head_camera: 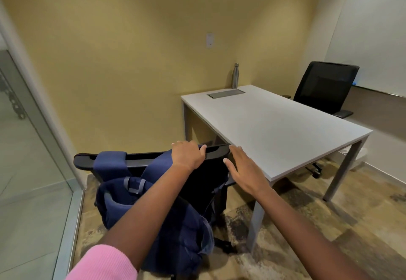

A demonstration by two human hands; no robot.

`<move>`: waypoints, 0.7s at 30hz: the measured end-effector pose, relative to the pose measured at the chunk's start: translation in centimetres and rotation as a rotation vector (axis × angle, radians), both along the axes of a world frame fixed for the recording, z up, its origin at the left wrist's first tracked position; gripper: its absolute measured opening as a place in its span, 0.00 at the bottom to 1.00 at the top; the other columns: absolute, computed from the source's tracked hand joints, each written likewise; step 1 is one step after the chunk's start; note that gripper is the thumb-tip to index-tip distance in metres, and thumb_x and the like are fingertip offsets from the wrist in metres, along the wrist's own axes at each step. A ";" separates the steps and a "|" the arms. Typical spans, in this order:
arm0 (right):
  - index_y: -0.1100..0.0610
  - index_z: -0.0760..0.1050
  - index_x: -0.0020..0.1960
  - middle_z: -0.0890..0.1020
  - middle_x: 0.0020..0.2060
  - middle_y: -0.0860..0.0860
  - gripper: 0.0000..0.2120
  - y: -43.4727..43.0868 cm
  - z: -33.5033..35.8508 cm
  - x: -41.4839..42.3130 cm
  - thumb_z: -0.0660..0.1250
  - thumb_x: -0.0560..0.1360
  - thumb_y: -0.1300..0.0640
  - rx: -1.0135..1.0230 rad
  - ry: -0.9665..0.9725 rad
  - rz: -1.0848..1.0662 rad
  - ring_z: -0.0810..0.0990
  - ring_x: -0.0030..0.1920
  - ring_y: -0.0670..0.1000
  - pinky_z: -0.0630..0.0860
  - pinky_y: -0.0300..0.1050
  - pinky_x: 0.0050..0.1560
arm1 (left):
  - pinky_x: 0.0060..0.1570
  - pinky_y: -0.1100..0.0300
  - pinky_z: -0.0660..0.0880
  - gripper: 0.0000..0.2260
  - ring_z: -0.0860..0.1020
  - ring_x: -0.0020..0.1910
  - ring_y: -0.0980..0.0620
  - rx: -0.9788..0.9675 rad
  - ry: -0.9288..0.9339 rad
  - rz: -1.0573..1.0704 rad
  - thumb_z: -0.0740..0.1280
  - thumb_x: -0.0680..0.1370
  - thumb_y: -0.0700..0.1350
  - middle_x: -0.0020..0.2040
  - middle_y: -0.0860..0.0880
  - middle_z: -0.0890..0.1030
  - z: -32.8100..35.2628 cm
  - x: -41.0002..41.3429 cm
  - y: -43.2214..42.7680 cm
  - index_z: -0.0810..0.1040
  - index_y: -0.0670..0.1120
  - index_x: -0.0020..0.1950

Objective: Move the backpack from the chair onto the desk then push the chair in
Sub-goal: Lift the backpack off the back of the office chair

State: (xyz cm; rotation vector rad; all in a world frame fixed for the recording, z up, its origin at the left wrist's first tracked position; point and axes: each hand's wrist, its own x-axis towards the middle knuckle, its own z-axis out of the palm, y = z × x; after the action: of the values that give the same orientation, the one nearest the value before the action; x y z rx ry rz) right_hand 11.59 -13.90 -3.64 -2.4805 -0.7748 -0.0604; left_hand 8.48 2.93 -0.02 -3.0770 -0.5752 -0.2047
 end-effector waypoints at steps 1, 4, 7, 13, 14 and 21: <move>0.54 0.53 0.75 0.58 0.76 0.52 0.26 0.2 -0.1 0.2 0.50 0.80 0.45 0.015 0.004 -0.001 0.52 0.77 0.50 0.58 0.56 0.75 | 0.62 0.46 0.67 0.24 0.73 0.60 0.36 -0.018 0.031 0.023 0.50 0.80 0.55 0.60 0.35 0.77 0.1 0.4 0.1 0.73 0.38 0.59; 0.52 0.52 0.75 0.57 0.76 0.51 0.26 0.4 -0.6 0.5 0.50 0.80 0.45 0.060 0.025 0.012 0.52 0.77 0.50 0.58 0.54 0.75 | 0.60 0.50 0.68 0.24 0.74 0.60 0.38 -0.095 0.113 0.082 0.51 0.79 0.57 0.61 0.38 0.77 0.3 1.5 0.3 0.72 0.41 0.61; 0.50 0.53 0.75 0.58 0.76 0.50 0.27 -0.1 -0.9 0.8 0.52 0.79 0.44 0.108 0.043 0.043 0.55 0.76 0.50 0.60 0.50 0.72 | 0.53 0.54 0.67 0.23 0.75 0.58 0.42 -0.153 0.144 0.099 0.51 0.79 0.58 0.59 0.41 0.78 0.7 2.0 0.3 0.73 0.42 0.60; 0.47 0.55 0.74 0.58 0.76 0.49 0.28 -1.4 -0.7 2.3 0.60 0.77 0.46 0.047 0.031 0.113 0.56 0.76 0.49 0.63 0.48 0.71 | 0.54 0.53 0.72 0.21 0.76 0.57 0.41 -0.307 0.076 0.057 0.58 0.77 0.57 0.58 0.41 0.79 1.2 2.2 0.8 0.74 0.41 0.58; 0.46 0.54 0.74 0.57 0.76 0.49 0.29 -1.5 -0.8 2.5 0.61 0.77 0.47 0.033 0.033 0.117 0.56 0.76 0.49 0.63 0.47 0.70 | 0.54 0.53 0.73 0.20 0.76 0.57 0.41 -0.322 0.029 0.043 0.61 0.76 0.55 0.58 0.41 0.79 1.2 2.0 0.7 0.75 0.41 0.58; 0.46 0.59 0.73 0.59 0.76 0.50 0.26 -2.2 0.1 3.2 0.60 0.76 0.48 0.022 0.053 0.172 0.60 0.75 0.51 0.62 0.48 0.70 | 0.49 0.54 0.72 0.16 0.76 0.56 0.42 -0.405 -0.229 -0.068 0.70 0.70 0.47 0.56 0.43 0.81 1.6 0.8 -0.2 0.78 0.43 0.56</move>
State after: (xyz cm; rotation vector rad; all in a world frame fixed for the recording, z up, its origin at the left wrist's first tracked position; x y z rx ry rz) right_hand 14.84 -16.07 -3.56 -2.3752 -0.9556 0.0588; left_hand 9.26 2.73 1.56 -3.4960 -0.5824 -0.5070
